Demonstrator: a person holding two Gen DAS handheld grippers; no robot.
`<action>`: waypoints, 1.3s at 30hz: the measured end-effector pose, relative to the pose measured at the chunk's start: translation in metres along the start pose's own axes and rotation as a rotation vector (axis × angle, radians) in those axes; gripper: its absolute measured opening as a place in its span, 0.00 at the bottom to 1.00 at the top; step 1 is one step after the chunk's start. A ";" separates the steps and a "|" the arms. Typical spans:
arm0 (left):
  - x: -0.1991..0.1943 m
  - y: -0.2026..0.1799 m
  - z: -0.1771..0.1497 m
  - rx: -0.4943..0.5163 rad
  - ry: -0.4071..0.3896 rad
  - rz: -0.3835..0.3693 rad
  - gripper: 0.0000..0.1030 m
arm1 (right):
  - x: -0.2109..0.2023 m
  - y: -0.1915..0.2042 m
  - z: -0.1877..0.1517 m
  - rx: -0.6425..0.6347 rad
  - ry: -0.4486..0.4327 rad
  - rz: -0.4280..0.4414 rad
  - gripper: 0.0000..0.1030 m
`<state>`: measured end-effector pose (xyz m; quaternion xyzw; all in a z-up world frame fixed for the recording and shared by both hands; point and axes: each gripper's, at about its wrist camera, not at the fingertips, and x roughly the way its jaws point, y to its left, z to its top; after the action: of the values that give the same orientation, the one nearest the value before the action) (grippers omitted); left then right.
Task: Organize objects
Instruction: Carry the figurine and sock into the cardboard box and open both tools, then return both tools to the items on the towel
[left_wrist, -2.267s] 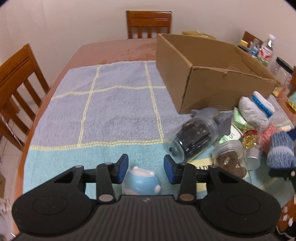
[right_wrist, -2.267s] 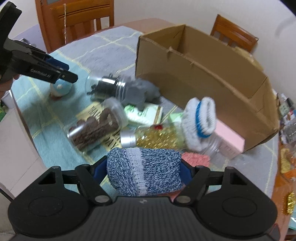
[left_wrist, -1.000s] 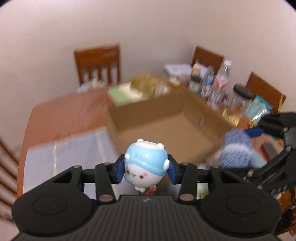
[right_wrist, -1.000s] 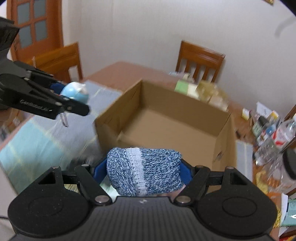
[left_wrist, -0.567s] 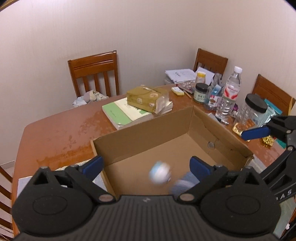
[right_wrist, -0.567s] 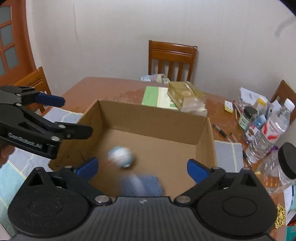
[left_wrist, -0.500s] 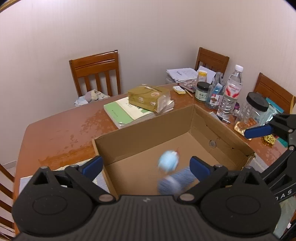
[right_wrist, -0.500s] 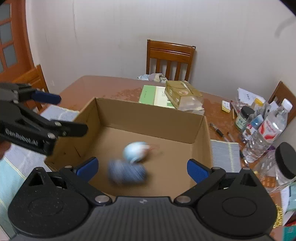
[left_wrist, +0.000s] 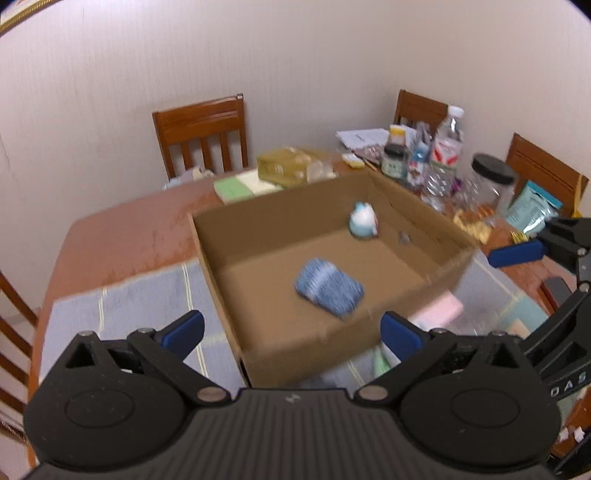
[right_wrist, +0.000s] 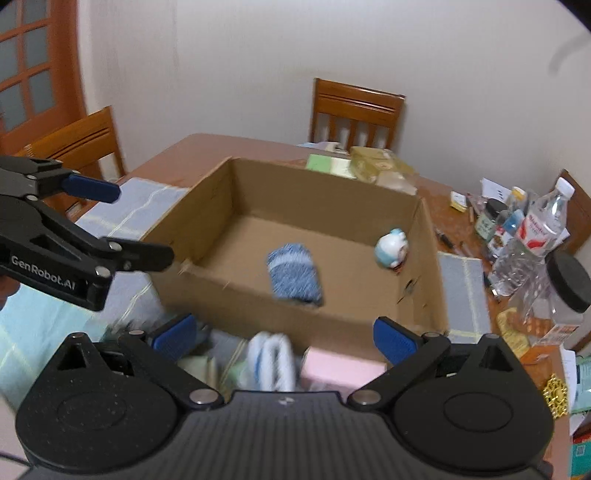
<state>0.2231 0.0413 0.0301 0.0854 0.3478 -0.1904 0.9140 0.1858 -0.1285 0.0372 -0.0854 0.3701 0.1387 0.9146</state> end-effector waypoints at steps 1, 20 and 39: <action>-0.002 -0.001 -0.008 -0.008 0.011 0.001 0.98 | -0.001 0.003 -0.007 -0.005 0.008 0.000 1.00; -0.024 -0.021 -0.107 -0.047 0.169 -0.039 0.98 | 0.006 0.028 -0.081 -0.045 0.109 0.018 1.00; -0.015 -0.026 -0.146 -0.098 0.280 0.028 0.98 | 0.016 0.021 -0.071 -0.081 0.125 0.122 1.00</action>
<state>0.1138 0.0642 -0.0690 0.0714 0.4798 -0.1467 0.8621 0.1440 -0.1242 -0.0261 -0.1083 0.4248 0.2033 0.8755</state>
